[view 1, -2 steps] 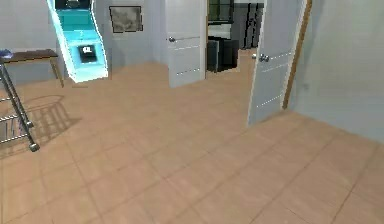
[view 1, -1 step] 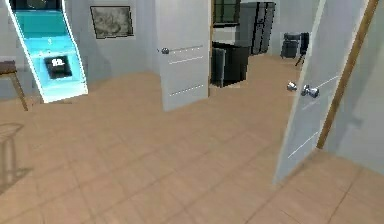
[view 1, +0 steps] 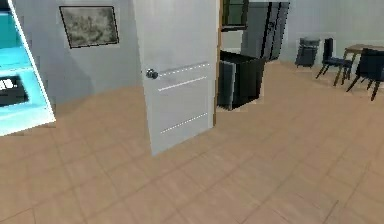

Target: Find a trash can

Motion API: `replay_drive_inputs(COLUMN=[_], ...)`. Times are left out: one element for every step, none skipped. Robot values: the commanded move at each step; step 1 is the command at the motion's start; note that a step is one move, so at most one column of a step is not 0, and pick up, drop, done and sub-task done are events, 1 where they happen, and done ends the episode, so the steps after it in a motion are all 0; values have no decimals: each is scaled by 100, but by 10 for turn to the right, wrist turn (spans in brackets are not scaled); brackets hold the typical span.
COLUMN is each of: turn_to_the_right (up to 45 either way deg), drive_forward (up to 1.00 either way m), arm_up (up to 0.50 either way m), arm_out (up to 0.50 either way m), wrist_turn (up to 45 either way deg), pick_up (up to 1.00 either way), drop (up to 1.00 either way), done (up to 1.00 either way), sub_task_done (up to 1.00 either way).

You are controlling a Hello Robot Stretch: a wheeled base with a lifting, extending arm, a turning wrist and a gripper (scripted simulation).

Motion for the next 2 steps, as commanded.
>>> replay_drive_inputs(turn_to_the_right=[60,0], drive_forward=[0,30], arm_up=[0,0], arm_out=[0,0], wrist_turn=[0,0], pick_up=[0,0], drop=[0,0], done=[0,0], sub_task_done=[0,0])
